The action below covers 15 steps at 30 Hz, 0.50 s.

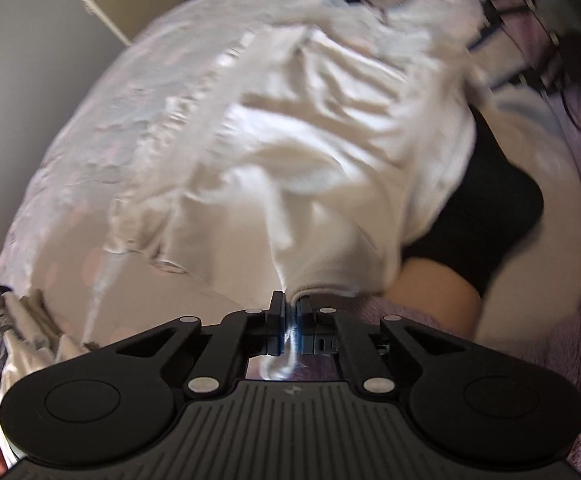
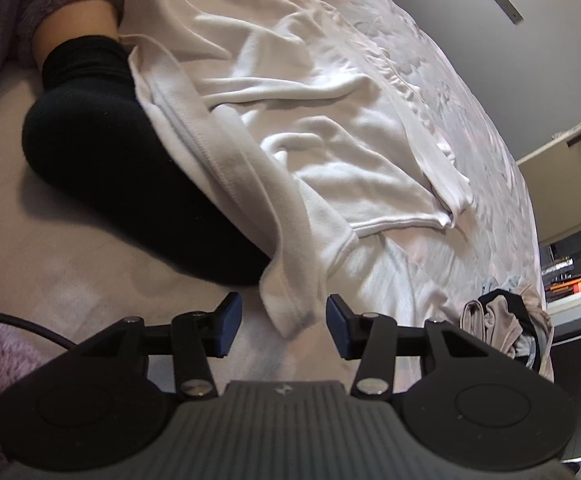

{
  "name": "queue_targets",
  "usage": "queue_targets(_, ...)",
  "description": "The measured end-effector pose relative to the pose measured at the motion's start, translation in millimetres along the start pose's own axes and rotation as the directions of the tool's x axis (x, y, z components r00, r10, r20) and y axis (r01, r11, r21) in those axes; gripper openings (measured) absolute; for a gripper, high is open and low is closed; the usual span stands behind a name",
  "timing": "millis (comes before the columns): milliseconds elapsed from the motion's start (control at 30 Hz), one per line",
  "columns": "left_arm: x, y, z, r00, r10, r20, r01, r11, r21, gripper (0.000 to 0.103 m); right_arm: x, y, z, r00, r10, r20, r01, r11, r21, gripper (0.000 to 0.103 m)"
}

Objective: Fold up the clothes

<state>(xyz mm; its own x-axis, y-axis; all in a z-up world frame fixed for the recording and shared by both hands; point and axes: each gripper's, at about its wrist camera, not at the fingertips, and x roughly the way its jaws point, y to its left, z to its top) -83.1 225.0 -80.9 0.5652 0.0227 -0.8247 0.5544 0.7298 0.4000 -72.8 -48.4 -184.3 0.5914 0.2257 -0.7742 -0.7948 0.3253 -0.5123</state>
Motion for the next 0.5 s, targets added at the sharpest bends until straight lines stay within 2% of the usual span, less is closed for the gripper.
queue_targets(200,-33.0,29.0,0.0,0.995,0.084,0.062,-0.076,0.988,-0.131,0.003,9.4,1.8,1.9,0.999,-0.018,-0.038,0.017,1.000,-0.006,0.048)
queue_targets(300,-37.2,36.8,-5.3,0.992,0.115,0.056,-0.104,0.981,-0.162,0.003,7.7,-13.7,-0.9,1.000,-0.020,-0.023,0.022,0.996,0.091,0.042)
queue_targets(500,-24.3,39.5,-19.4,0.991,0.130,0.012,-0.125,0.974,-0.191,0.003,7.9,-44.6,-6.3,1.000,-0.004,0.007,0.002,0.962,0.273,0.041)
